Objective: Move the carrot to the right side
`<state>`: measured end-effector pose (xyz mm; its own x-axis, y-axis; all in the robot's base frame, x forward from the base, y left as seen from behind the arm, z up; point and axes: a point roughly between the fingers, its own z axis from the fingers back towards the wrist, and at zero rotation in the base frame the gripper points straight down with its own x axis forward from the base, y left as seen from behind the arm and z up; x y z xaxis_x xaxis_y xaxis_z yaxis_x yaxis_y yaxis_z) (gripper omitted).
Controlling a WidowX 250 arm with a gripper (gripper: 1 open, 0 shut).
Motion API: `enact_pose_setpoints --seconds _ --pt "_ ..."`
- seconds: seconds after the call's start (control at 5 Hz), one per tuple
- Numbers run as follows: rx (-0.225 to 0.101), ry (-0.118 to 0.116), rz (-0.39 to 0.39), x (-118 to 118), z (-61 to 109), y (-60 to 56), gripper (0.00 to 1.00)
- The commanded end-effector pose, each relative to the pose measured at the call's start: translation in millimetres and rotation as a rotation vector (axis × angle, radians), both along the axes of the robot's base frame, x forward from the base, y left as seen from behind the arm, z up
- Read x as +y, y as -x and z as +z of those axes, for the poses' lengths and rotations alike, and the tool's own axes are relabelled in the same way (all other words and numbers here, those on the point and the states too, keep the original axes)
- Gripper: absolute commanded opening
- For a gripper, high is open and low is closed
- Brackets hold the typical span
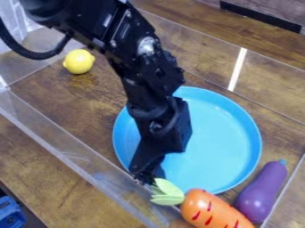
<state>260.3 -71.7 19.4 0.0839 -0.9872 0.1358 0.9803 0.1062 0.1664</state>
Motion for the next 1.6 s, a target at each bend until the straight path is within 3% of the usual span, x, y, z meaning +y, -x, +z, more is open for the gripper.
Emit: enact_pose_setpoints --seconds 0.0,0.4,0.8,1.4 --pt "0.032 -0.014 0.055 10 -7.5 5.9 1.0" --pt "0.037 -0.018 0.165 15 -8.5 12.5 1.0" --pt "0.043 -0.021 0.177 2 -2.2 8.1 1.0" --pt "0.051 -0.028 0.144 -1 -2.8 11.2 1.0"
